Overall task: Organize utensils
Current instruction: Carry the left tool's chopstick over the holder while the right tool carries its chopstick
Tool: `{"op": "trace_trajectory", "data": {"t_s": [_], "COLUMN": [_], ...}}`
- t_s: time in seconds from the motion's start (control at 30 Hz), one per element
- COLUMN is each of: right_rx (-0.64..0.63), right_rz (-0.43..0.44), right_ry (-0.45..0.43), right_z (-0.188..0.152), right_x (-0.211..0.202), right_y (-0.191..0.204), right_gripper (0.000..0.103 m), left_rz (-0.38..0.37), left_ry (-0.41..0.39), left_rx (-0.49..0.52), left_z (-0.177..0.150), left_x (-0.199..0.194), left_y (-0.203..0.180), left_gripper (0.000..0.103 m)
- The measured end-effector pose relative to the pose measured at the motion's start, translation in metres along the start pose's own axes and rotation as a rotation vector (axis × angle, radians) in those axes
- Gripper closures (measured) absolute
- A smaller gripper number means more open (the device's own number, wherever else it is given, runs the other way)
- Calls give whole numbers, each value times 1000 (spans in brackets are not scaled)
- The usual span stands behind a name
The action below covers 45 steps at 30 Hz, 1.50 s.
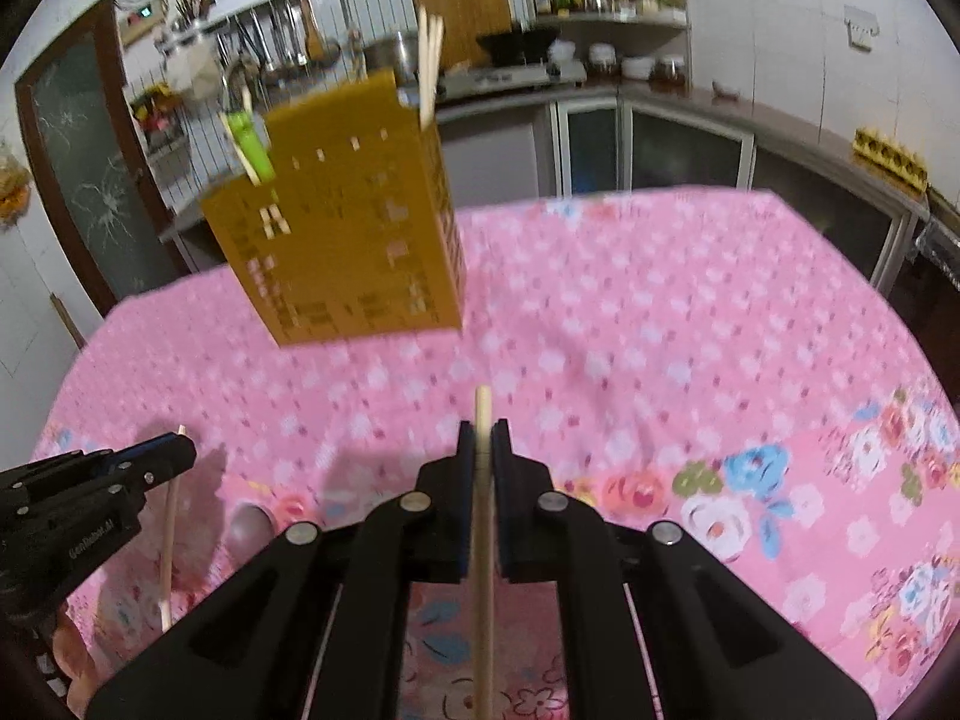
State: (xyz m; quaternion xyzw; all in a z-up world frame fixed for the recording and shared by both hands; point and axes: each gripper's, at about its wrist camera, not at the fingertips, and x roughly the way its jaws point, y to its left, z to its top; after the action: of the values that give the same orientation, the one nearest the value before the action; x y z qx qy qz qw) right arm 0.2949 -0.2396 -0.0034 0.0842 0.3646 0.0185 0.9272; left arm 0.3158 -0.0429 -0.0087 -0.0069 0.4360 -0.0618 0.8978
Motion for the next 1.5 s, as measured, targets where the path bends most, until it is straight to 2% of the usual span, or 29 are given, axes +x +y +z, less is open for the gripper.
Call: {"op": "trace_trajectory", "data": {"t_s": [0.17,0.3,0.53,0.87,1.17,1.3,1.5], "right_rx": [-9,-25,-34,-35,-46,-51,-53], "right_rz": [19,36,76,88,85,91,110], "right_ry": [-104,-178,-263,-313,-380,-431,-519], "right_z": [13,22,35,43,63,85,135], "right_x": [-23,-40,-64,-69,-79,-87,-98], "right_y": [3,6,11,10,11,14,25], "right_gripper": [97,97,97,97,97,97,97], "left_rz": [8,-1,-28,-51,-80,-89,-100], "left_ry": [-139,-222,-320,-365,-450,-494,-591], "left_rx": [3,1,0,-9,-12,-21,-17], "left_z": [8,16,24,34,52,68,112], "left_x": [-30,-48,-74,-88,-107,-116,-137], "left_y": [0,3,7,14,13,11,3], "left_gripper": [99,99,99,99,99,99,99]}}
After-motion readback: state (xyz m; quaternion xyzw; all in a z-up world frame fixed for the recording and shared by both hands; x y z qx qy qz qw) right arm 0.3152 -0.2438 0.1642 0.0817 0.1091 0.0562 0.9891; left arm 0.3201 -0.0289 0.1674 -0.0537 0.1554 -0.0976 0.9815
